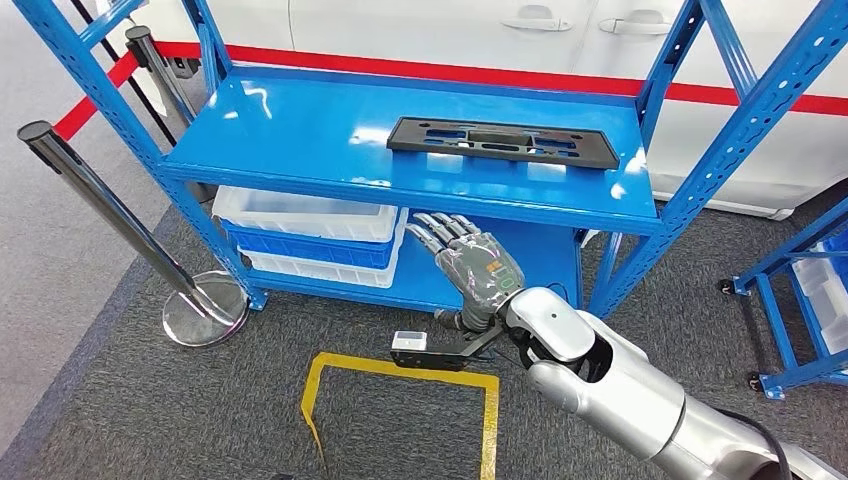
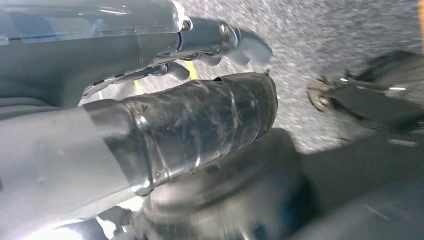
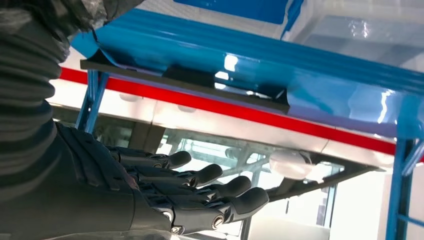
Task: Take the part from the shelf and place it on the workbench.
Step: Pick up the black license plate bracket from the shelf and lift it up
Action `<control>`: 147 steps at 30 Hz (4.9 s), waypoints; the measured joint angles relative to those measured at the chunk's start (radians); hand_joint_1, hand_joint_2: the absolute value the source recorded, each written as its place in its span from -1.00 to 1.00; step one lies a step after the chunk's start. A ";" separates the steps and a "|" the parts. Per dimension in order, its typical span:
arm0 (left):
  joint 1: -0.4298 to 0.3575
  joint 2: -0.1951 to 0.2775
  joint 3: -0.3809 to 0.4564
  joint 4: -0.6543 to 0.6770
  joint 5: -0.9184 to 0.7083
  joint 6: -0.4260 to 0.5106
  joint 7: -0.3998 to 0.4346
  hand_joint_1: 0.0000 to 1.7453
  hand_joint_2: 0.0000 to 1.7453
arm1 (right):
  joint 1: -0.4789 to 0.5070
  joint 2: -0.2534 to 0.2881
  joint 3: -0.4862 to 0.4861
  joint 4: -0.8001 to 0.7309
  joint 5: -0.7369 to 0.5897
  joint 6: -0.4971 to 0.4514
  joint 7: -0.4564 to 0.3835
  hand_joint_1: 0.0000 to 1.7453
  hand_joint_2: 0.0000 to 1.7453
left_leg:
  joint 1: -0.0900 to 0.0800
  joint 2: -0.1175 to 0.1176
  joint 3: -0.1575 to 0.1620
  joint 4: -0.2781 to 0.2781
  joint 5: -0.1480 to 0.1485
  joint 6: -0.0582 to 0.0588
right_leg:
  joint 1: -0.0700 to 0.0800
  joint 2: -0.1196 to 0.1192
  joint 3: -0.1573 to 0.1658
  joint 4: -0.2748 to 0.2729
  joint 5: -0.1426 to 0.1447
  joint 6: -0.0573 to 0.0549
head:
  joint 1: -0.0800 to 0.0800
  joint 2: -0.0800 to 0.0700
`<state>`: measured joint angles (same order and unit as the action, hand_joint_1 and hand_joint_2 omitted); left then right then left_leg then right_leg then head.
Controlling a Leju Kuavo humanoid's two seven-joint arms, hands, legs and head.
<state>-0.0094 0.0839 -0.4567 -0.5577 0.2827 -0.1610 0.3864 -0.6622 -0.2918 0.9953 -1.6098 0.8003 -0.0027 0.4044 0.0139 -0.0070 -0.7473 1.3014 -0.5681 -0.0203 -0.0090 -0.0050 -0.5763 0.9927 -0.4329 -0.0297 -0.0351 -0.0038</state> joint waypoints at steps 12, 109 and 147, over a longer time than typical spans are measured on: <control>-0.039 0.019 -0.176 0.098 0.040 0.002 -0.019 -1.00 -1.00 | 0.003 0.013 -0.006 0.064 -0.012 -0.010 -0.020 -1.00 1.00 | 0.003 0.000 0.131 -0.298 0.145 0.051 | -0.002 0.005 -0.090 0.216 -0.132 0.053 | 0.001 0.000; -0.043 0.096 -0.425 0.049 0.357 0.062 -0.017 -1.00 -1.00 | 0.059 0.141 -0.019 0.199 0.107 -0.002 -0.020 -1.00 1.00 | -0.006 0.000 0.192 -0.307 0.102 0.053 | 0.008 0.011 -0.124 0.193 -0.047 0.028 | -0.004 0.000; -0.033 0.145 -0.480 -0.056 0.554 0.147 -0.030 -1.00 1.00 | 0.069 0.058 -0.016 0.231 0.023 0.175 0.117 1.00 1.00 | -0.018 0.006 0.145 -0.308 0.144 0.030 | 0.022 0.014 0.043 0.000 -0.048 -0.003 | -0.008 0.000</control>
<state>-0.0426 0.2288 -0.9369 -0.6135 0.8369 -0.0136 0.3561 -0.5936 -0.2342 0.9796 -1.3785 0.8237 0.1719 0.5211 -0.0046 -0.0007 -0.6020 0.9929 -0.4241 0.0094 0.0135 0.0088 -0.5332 0.9926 -0.4810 -0.0324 -0.0427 -0.0038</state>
